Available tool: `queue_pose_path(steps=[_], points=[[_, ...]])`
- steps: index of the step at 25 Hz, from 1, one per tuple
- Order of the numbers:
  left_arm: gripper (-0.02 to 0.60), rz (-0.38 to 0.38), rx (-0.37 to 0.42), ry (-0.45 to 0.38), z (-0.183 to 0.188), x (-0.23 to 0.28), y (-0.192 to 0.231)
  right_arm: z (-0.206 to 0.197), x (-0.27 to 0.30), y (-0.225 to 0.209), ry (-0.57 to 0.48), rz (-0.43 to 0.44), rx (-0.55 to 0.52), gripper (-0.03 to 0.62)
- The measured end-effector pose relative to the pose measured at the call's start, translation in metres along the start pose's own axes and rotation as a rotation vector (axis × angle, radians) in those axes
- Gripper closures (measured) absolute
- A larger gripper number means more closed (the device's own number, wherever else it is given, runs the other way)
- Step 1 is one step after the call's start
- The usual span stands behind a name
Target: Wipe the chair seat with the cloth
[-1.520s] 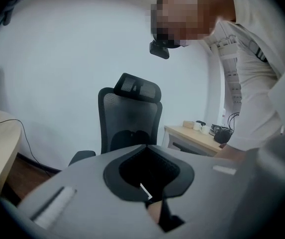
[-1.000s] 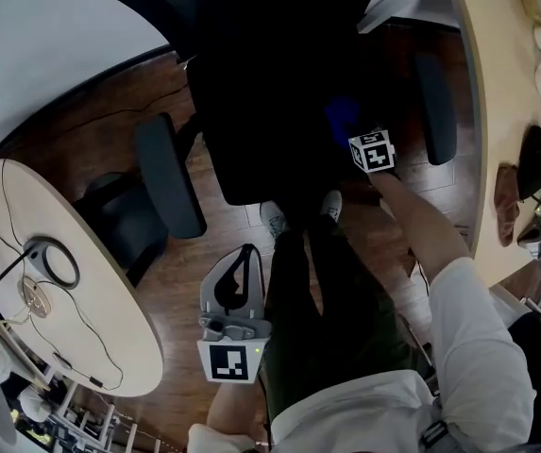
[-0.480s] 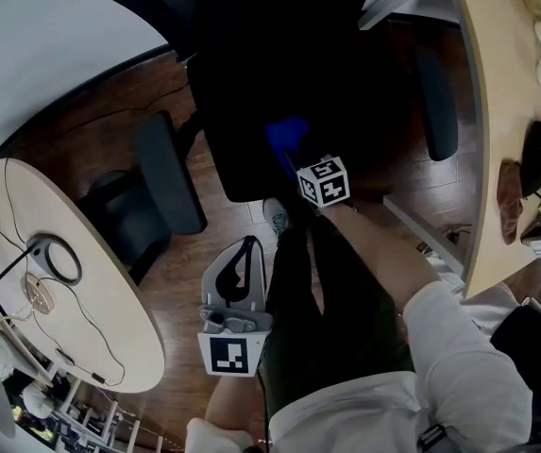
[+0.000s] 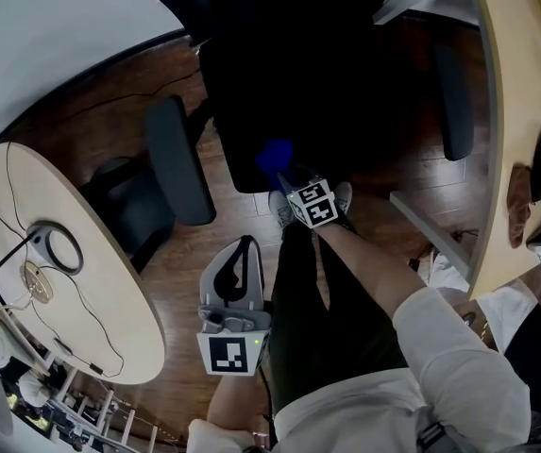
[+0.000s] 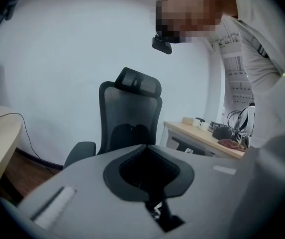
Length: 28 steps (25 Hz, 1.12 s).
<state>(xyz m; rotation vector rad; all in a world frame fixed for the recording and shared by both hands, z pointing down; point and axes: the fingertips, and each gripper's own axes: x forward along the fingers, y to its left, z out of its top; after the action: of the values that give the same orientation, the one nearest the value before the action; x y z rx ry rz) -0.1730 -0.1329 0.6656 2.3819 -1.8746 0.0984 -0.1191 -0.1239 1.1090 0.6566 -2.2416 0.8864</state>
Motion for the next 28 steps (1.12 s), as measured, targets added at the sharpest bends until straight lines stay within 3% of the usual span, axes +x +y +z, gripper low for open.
queue_pose_path(steps=[7,9,12,15,19,22,26,28], points=[[0.551,-0.041,-0.01,-0.032,0.013,0.025,-0.019,-0.035,-0.143,-0.219,-0.008,-0.34,0.093,0.502],[0.551,-0.058,-0.005,-0.03,0.013,0.032,-0.027,-0.04,-0.17,-0.25,-0.009,-0.386,0.084,0.502],[0.551,-0.076,0.013,-0.025,0.016,0.038,-0.037,-0.028,-0.182,-0.251,-0.025,-0.373,0.068,0.502],[0.551,-0.07,0.023,-0.025,0.035,0.029,-0.045,0.013,-0.19,-0.205,-0.103,-0.317,0.053,0.502],[0.551,0.001,-0.017,0.035,0.087,0.012,-0.033,0.151,-0.244,-0.104,-0.354,-0.199,-0.02,0.502],[0.551,0.05,-0.031,-0.064,0.181,-0.016,-0.031,0.243,-0.359,0.012,-0.478,-0.127,-0.096,0.502],[0.551,0.126,0.048,-0.195,0.277,-0.075,-0.044,0.347,-0.519,0.135,-0.808,-0.11,-0.304,0.502],[0.551,0.158,0.086,-0.274,0.314,-0.105,-0.067,0.37,-0.607,0.183,-0.972,-0.105,-0.383,0.5]])
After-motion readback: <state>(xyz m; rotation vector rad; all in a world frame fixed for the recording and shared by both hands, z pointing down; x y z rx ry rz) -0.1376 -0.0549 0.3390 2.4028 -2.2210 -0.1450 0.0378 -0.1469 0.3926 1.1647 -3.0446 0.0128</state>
